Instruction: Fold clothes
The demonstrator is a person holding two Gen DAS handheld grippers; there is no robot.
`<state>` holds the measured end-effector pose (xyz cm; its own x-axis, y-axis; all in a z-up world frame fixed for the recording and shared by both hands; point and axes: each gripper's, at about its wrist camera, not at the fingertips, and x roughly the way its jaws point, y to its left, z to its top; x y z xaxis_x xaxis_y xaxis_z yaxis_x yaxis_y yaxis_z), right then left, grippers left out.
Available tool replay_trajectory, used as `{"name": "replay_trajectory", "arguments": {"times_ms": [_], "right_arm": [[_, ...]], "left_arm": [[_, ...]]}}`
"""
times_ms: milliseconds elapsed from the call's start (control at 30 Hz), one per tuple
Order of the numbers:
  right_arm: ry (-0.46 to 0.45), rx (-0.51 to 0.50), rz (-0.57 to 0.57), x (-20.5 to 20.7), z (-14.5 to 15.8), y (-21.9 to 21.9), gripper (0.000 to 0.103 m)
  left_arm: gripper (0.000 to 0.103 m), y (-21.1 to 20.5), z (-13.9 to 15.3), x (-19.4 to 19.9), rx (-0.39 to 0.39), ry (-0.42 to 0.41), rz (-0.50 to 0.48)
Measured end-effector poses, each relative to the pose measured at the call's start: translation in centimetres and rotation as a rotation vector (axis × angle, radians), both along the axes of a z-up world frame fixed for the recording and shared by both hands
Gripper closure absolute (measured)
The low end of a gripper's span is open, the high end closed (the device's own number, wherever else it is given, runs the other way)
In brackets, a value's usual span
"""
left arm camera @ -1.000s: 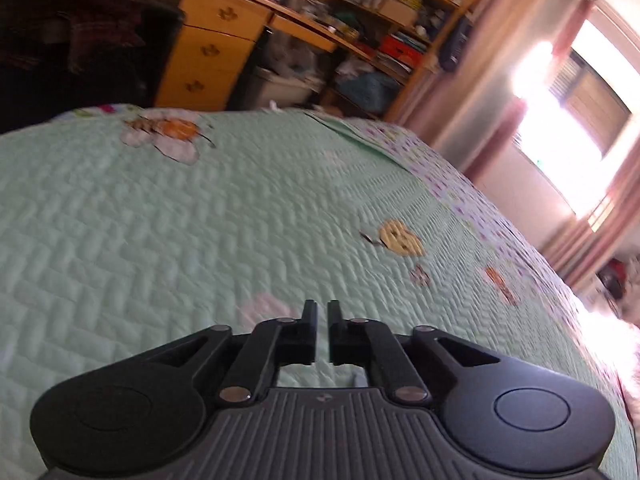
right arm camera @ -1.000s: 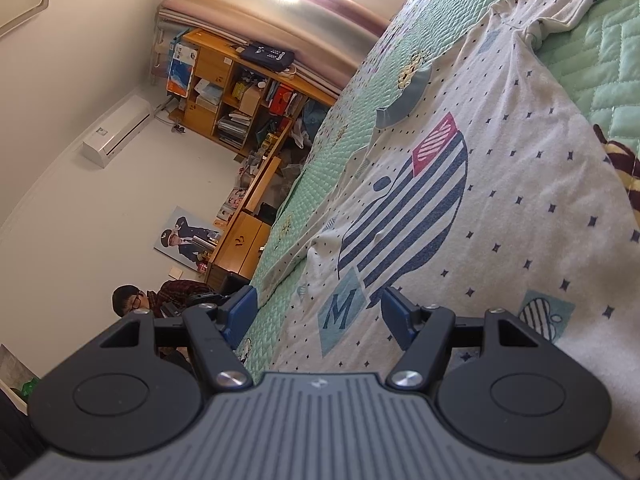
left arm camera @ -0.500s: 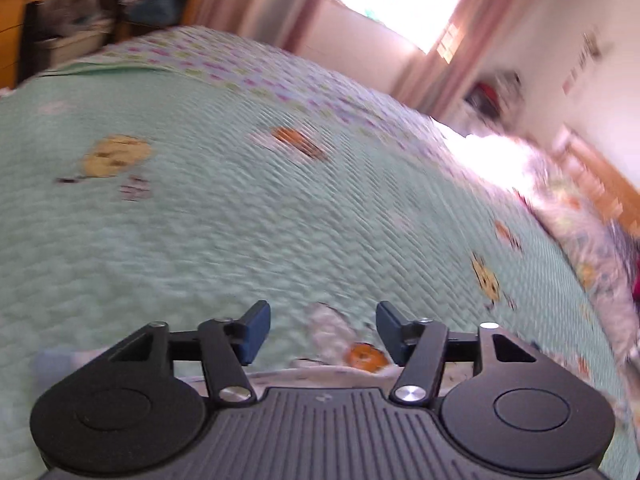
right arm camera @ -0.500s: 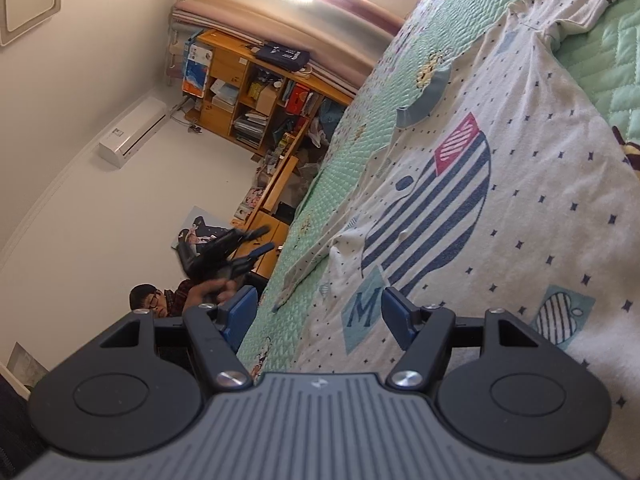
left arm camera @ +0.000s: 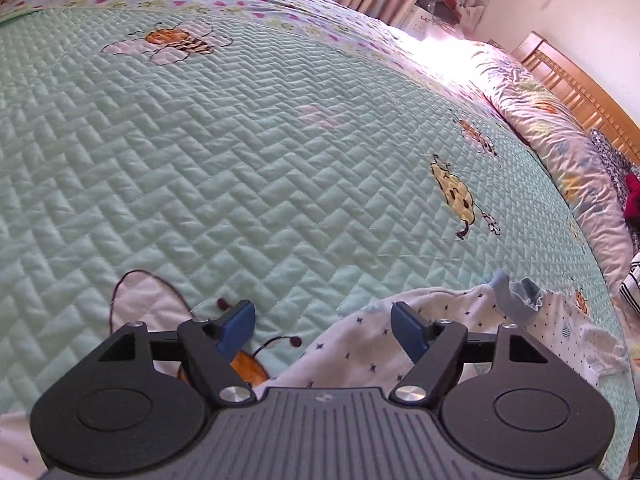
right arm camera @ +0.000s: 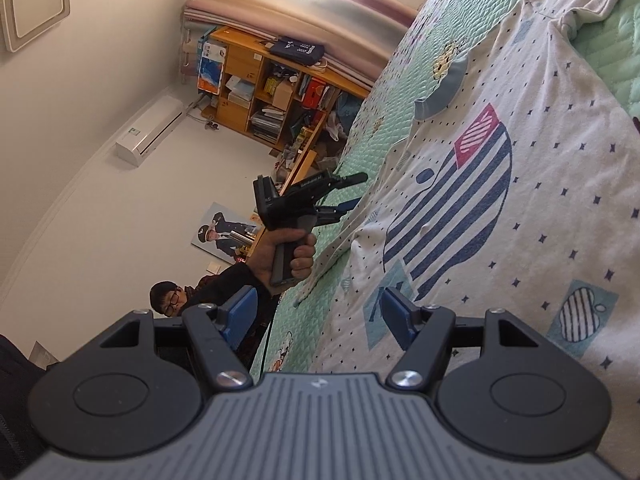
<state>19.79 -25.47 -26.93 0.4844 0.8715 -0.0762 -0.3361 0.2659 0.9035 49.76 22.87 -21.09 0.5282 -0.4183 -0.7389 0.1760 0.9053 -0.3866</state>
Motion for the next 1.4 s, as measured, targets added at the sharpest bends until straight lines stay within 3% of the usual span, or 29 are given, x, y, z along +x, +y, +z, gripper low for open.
{"name": "replay_trajectory", "arguments": {"times_ms": [100,133,167,200,233,467,700,800,900,967,1033,1200,1267,1300,1400], "right_arm": [[0.002,0.0,0.0,0.1,0.0,0.0,0.032],[0.003,-0.001,0.0,0.1,0.0,0.1,0.032],[0.005,-0.002,-0.001,0.1,0.0,0.1,0.032],[0.007,-0.005,-0.001,0.2,-0.1,0.1,0.032],[0.008,-0.01,-0.001,0.2,-0.1,0.1,0.031],[0.023,-0.034,0.0,0.2,-0.2,0.2,0.029],[0.032,-0.032,-0.003,0.2,-0.2,0.2,0.028],[0.032,-0.035,-0.001,0.1,-0.2,0.2,0.028],[0.031,-0.034,0.002,0.0,-0.2,0.2,0.028],[0.027,-0.03,0.001,-0.1,-0.1,0.1,0.028],[0.031,-0.03,0.002,0.0,-0.1,0.2,0.028],[0.028,-0.037,0.009,0.1,-0.1,0.4,0.028],[0.029,-0.039,0.008,0.1,-0.1,0.4,0.028],[0.031,-0.039,0.008,0.1,-0.1,0.4,0.028],[0.035,-0.039,0.005,0.2,-0.2,0.4,0.028]], "left_arm": [[0.028,-1.4,0.1,0.3,0.034,-0.01,-0.069],[0.037,-1.8,0.0,0.4,0.02,-0.012,-0.091],[0.047,-2.0,-0.1,0.5,-0.002,-0.007,-0.111],[0.074,-2.2,-0.3,0.7,-0.025,0.006,-0.122],[0.094,-2.4,-0.7,0.9,-0.04,0.019,-0.124],[0.098,-1.8,-1.7,1.0,-0.13,0.017,-0.065],[0.103,-2.3,-0.5,0.4,-0.001,-0.095,0.008],[0.103,-1.8,-0.5,1.1,0.066,-0.099,0.064],[0.103,-1.5,-0.5,0.8,0.051,-0.088,0.022],[0.092,-1.1,-0.1,0.3,-0.007,-0.084,-0.005],[0.073,-0.7,0.1,-0.1,-0.067,-0.075,-0.031],[0.057,-0.7,-0.1,0.1,-0.165,-0.047,-0.061],[0.067,-1.8,-0.8,0.3,-0.087,-0.032,-0.07],[0.089,-2.4,-1.1,0.4,-0.032,-0.036,-0.077],[0.1,-3.0,-1.4,0.4,-0.005,-0.067,-0.076]]}}
